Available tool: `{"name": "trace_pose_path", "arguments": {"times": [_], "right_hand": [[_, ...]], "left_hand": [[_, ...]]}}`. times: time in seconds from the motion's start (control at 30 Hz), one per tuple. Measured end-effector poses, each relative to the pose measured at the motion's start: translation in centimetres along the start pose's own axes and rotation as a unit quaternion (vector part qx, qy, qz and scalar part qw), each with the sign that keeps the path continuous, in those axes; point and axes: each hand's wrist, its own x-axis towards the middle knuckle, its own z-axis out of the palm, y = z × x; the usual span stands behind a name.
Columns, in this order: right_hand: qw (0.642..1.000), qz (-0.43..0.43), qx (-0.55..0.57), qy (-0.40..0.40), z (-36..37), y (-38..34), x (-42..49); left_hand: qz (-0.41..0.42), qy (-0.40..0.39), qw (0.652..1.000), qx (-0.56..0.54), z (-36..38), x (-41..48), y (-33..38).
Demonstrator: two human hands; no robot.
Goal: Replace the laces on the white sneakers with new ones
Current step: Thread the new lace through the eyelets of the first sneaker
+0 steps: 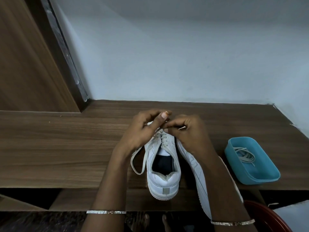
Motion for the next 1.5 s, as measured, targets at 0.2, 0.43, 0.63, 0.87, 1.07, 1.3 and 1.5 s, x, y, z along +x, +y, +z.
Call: {"name": "trace_pose_path", "arguments": {"times": [0.2, 0.43, 0.63, 0.87, 1.07, 1.3, 1.5], "right_hand": [[0.999, -0.007, -0.025, -0.040, 0.0, 0.0, -0.2], [0.993, 0.099, 0.046, 0.045, -0.6, -0.2, -0.2], [0.962, 0.196, -0.157, -0.107, -0.6, -0.5, -0.6], [0.928, 0.181, -0.297, -0.132, 1.5, -0.6, -0.9], [0.943, 0.206, -0.246, -0.094, 0.6, -0.1, -0.9], [0.955, 0.213, -0.191, -0.077, 0.1, 0.5, -0.8], [0.962, 0.227, -0.131, -0.081, -0.2, 1.4, -0.8]], "left_hand": [[-0.024, -0.040, 0.998, -0.035, -0.1, -0.5, -0.5], [-0.052, -0.006, 0.999, 0.008, -1.4, -0.6, -1.7], [-0.072, 0.044, 0.995, 0.050, -1.8, -0.5, -2.0], [-0.067, 0.015, 0.994, 0.083, -1.1, -0.5, -1.7], [-0.075, -0.003, 0.986, 0.150, -1.0, -0.6, -2.0], [-0.066, 0.003, 0.977, 0.204, -0.5, -0.5, -2.0], [-0.055, -0.019, 0.978, 0.199, 0.2, -0.2, -2.4]]}}
